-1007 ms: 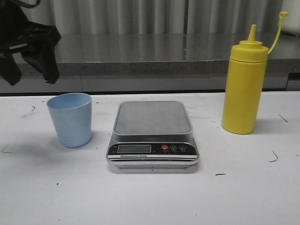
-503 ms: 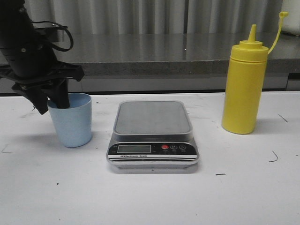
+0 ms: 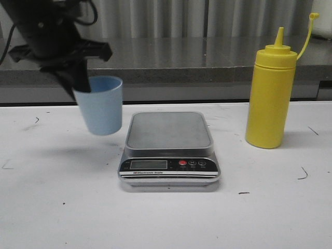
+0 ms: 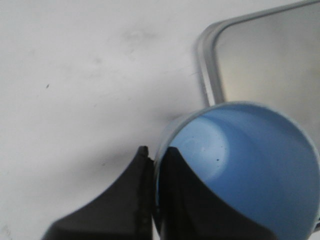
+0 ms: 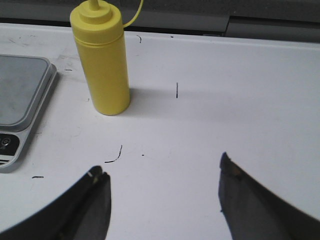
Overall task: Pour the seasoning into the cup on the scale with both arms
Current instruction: 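Lift the blue cup with the left gripper and carry it over the scale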
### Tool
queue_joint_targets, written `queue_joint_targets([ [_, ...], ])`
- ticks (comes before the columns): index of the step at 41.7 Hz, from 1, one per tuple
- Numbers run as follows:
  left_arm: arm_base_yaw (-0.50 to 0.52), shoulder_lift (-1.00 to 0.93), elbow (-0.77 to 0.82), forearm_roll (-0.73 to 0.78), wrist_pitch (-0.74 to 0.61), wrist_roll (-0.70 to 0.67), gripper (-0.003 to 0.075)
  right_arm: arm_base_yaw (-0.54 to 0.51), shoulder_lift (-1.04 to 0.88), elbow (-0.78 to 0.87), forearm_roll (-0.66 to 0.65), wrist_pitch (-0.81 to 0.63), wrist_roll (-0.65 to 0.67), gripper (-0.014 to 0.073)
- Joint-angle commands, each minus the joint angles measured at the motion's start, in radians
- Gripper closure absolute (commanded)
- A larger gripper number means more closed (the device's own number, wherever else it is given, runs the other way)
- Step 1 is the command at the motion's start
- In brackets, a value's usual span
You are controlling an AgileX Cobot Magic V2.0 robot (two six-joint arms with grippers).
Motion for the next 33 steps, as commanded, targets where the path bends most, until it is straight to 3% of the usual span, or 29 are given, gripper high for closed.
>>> queue_joint_targets([
  [1, -0.060, -0.066, -0.100, -0.014, 0.008, -0.001, 0.0741, -0.002, 0.013, -0.025, -0.012, -0.072, -0.007, 0.0107],
  [10, -0.166, 0.012, -0.257, -0.007, 0.023, -0.032, 0.0741, -0.002, 0.013, -0.025, -0.012, -0.072, -0.007, 0.0107],
  [18, -0.188, 0.128, -0.369, 0.030, 0.079, -0.057, 0.0741, -0.002, 0.013, -0.025, -0.012, -0.072, -0.007, 0.0107],
  [33, -0.186, 0.183, -0.390, 0.071, 0.075, -0.057, 0.0741, -0.002, 0.013, -0.025, -0.012, -0.072, -0.007, 0.0107],
])
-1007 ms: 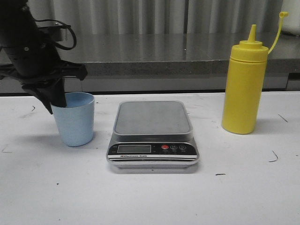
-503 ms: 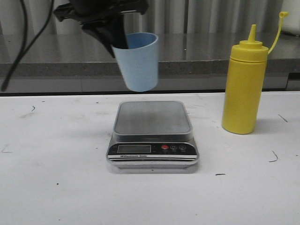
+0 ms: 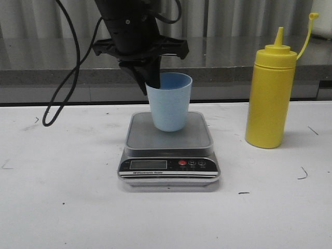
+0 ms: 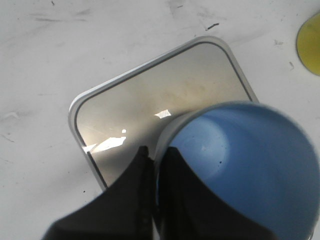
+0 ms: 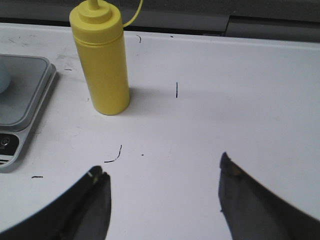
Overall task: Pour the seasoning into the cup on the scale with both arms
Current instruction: 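Lift the blue cup with the left gripper and carry it over the scale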
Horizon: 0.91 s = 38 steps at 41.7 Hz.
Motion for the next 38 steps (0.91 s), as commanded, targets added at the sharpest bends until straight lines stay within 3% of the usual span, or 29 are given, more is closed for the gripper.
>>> queue_joint_targets([
  [1, -0.004, -0.058, -0.034, 0.024, -0.036, -0.013, 0.0741, -0.002, 0.013, -0.025, -0.012, -0.072, -0.007, 0.0107],
  [38, -0.004, -0.054, -0.034, 0.027, -0.011, -0.013, 0.0739, -0.002, 0.013, -0.025, -0.012, -0.072, -0.007, 0.0107],
])
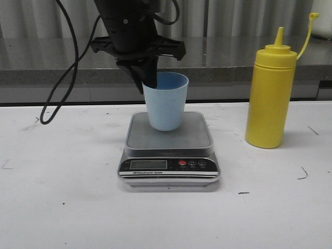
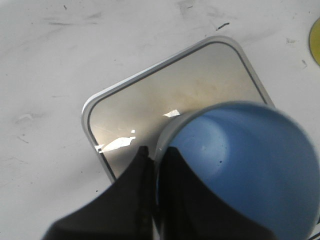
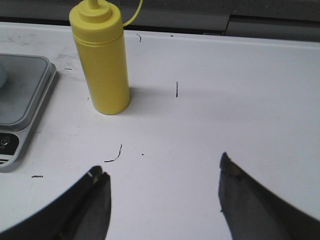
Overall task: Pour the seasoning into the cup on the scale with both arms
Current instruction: 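Lift the blue cup with the left gripper and carry it over the scale, then set the cup on the scale, open the left gripper and lift away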
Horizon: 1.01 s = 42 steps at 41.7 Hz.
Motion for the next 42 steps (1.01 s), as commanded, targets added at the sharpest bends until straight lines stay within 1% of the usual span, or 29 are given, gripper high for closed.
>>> queue_joint_targets([
  [1, -0.004, -0.054, -0.034, -0.006, -0.012, -0.013, 0.0738, -0.002, 0.011, -0.025, -0.012, -0.072, -0.007, 0.0107],
  [8, -0.004, -0.054, -0.034, -0.037, -0.011, -0.013, 0.0737, -0.002, 0.011, -0.025, -0.012, -0.072, -0.007, 0.0107],
  [11, -0.004, -0.054, -0.034, -0.045, -0.014, -0.013, 0.0713, -0.002, 0.011, -0.025, -0.012, -0.072, -0.007, 0.0107],
  [14, -0.004, -0.054, -0.034, -0.045, -0.014, -0.013, 0.0651, -0.002, 0.011, -0.025, -0.012, -0.072, -0.007, 0.0107],
  [22, -0.004, -0.054, -0.034, -0.045, -0.018, -0.013, 0.0410, -0.002, 0.011, -0.025, -0.012, -0.071, -0.007, 0.0107],
  [25, -0.004, -0.054, -0.034, -0.045, -0.018, -0.013, 0.0358, -0.002, 0.011, -0.025, -0.012, -0.071, -0.007, 0.0107],
  [33, -0.004, -0.098, -0.034, -0.031, -0.023, -0.013, 0.0351, -0.002, 0.011, -0.025, -0.012, -0.071, -0.007, 0.0107],
  [42, -0.004, -0.261, -0.016, 0.007, 0.004, -0.013, 0.0351, -0.002, 0.011, -0.025, -0.012, -0.071, -0.007, 0.0107],
])
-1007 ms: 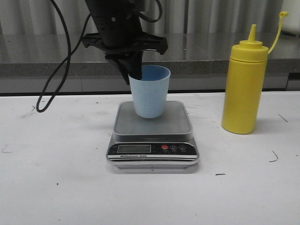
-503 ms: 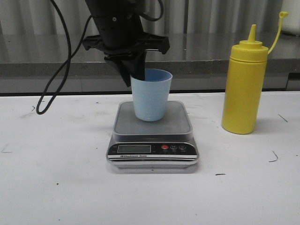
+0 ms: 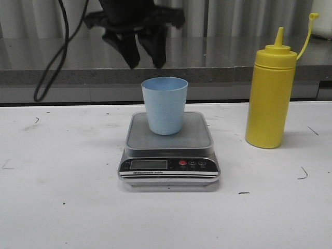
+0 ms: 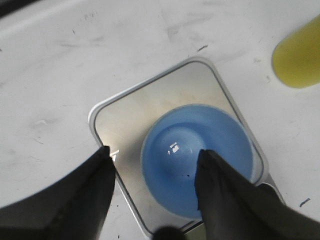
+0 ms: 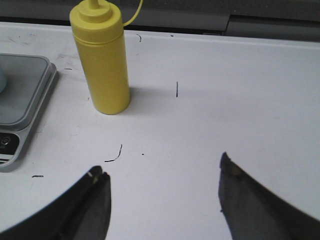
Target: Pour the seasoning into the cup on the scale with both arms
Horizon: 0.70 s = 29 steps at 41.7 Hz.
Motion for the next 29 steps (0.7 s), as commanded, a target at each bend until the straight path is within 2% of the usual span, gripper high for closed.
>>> queue_joint_targets([
  [1, -0.004, -0.159, -0.004, 0.022, -0.032, -0.013, 0.0351, -0.002, 0.011, -0.025, -0.012, -0.071, -0.007, 0.0107],
  [6, -0.004, -0.298, 0.104, 0.040, -0.094, -0.013, 0.0351, -0.002, 0.011, -0.025, -0.012, -0.071, -0.007, 0.0107],
  [18, -0.004, -0.651, 0.510, 0.101, -0.239, -0.013, 0.0351, -0.002, 0.011, -0.025, -0.012, -0.070, -0.015, 0.0099],
  [22, 0.022, -0.758, 0.613, 0.067, -0.241, -0.013, 0.0351, -0.002, 0.011, -0.025, -0.012, -0.070, -0.015, 0.0050],
  [29, 0.143, -0.914, 0.729, 0.029, -0.245, -0.013, 0.0351, -0.002, 0.011, -0.025, -0.012, -0.058, -0.015, -0.0043],
])
